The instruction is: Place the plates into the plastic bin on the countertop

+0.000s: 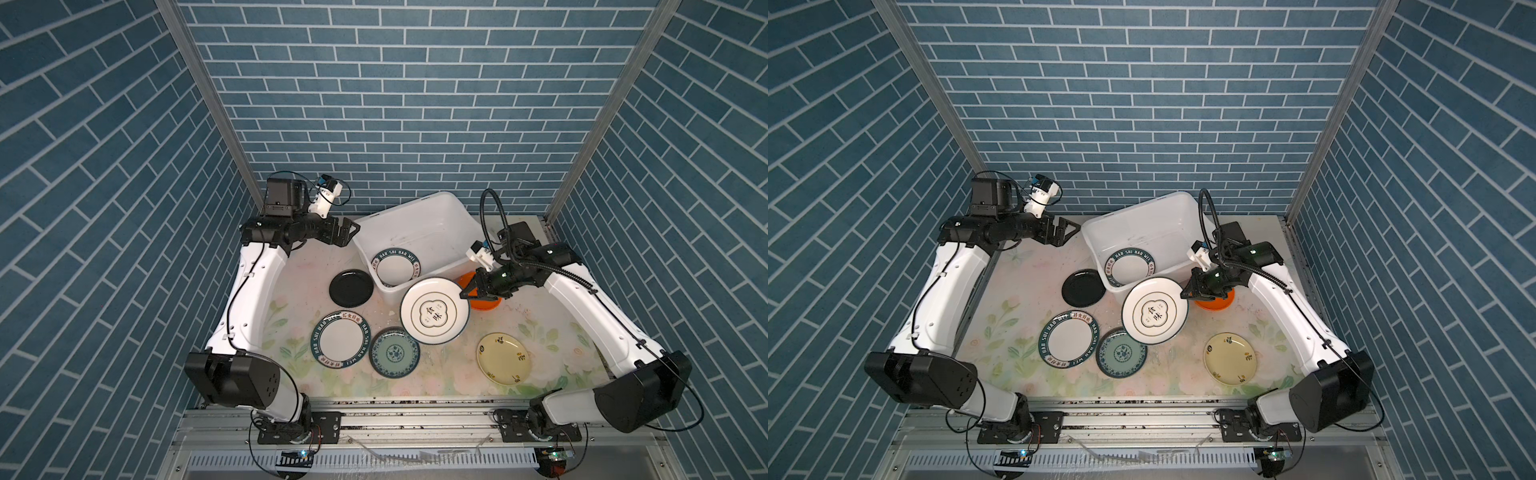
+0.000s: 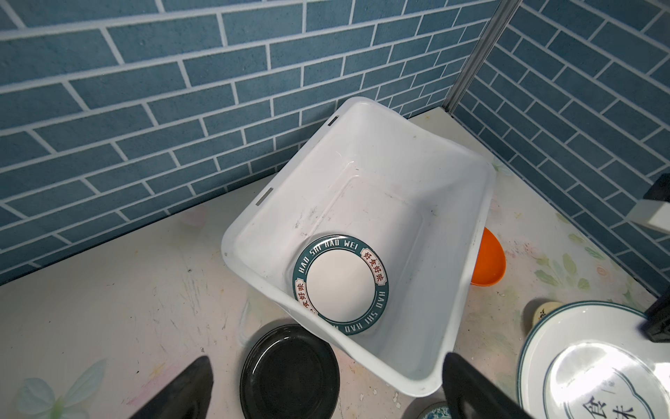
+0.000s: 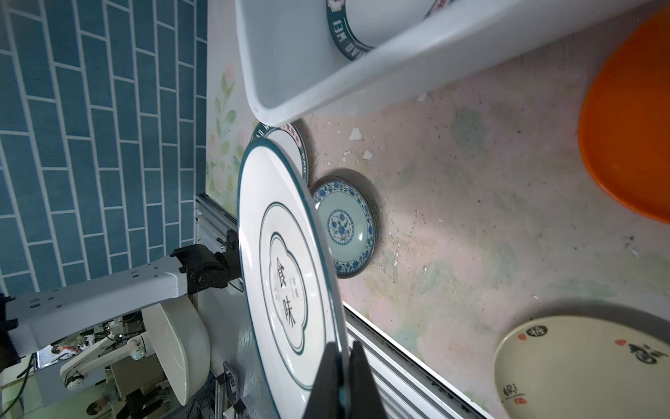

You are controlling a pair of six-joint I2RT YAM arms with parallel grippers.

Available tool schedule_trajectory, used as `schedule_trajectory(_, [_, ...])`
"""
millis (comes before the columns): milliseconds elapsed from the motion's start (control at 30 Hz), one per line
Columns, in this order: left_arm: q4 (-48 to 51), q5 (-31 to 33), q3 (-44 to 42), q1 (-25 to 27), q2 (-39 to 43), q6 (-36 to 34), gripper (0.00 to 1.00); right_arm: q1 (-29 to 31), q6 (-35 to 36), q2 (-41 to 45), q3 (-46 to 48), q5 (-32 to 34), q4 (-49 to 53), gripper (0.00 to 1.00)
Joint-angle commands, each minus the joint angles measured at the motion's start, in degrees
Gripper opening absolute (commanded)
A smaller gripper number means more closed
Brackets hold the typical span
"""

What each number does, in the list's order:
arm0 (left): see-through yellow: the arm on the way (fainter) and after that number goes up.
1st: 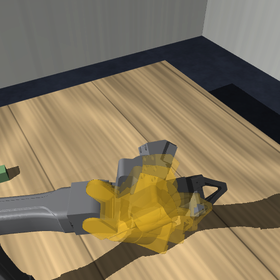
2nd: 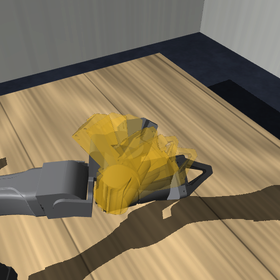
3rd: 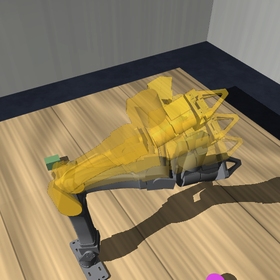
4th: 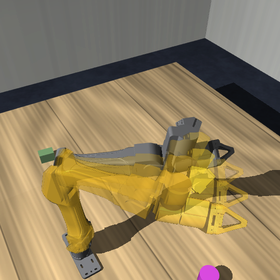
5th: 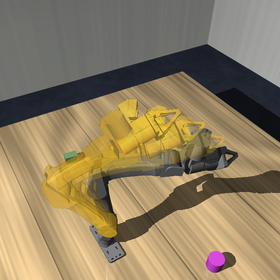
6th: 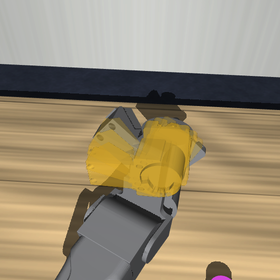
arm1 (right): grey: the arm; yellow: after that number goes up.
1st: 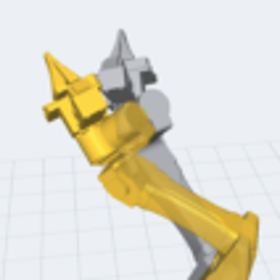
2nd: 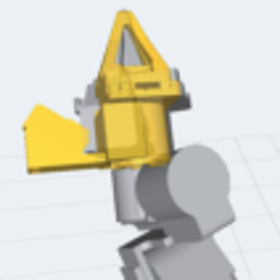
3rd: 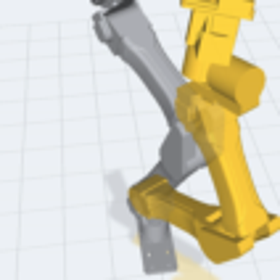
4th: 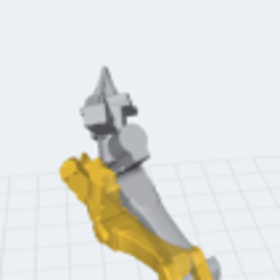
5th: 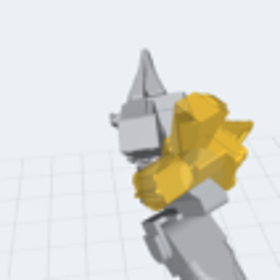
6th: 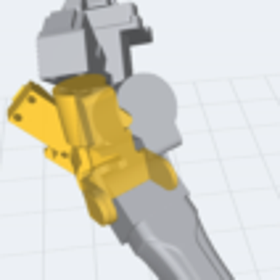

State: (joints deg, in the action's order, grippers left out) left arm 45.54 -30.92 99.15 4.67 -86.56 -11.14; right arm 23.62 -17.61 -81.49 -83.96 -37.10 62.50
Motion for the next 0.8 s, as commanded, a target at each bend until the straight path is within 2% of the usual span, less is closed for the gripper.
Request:
schedule_trajectory(0, [-0.28, 0.07, 0.51, -0.45, 1.96, 0.32, 0.99, 0.11, 0.17, -4.16, -6.24, -4.34, -1.24, 0.00])
schedule_trajectory(167, [-0.27, -0.02, 0.35, -0.58, 2.76, -0.20, 1.00, -0.30, 0.20, -13.12, -17.65, -6.59, -3.44, 0.00])
schedule_trajectory(300, [-0.45, -0.46, 0.40, -0.54, 2.98, -0.29, 1.00, -1.40, 2.01, -22.78, -30.31, -8.34, -1.02, 0.00])
schedule_trajectory(400, [-0.82, -0.22, 0.31, -0.54, 3.07, -0.27, 1.00, -2.87, 4.57, -31.27, -41.44, -6.94, 2.51, 0.00])
schedule_trajectory(633, [-1.92, -0.72, 0.77, -0.54, 2.28, 0.57, 0.99, -6.06, 6.26, -47.63, -60.75, -4.99, 4.71, 0.00])
schedule_trajectory(767, [-2.47, -0.55, 0.62, -0.54, 1.77, 0.93, 1.00, -6.57, 7.75, -52.40, -63.60, -1.96, 4.61, 0.00])
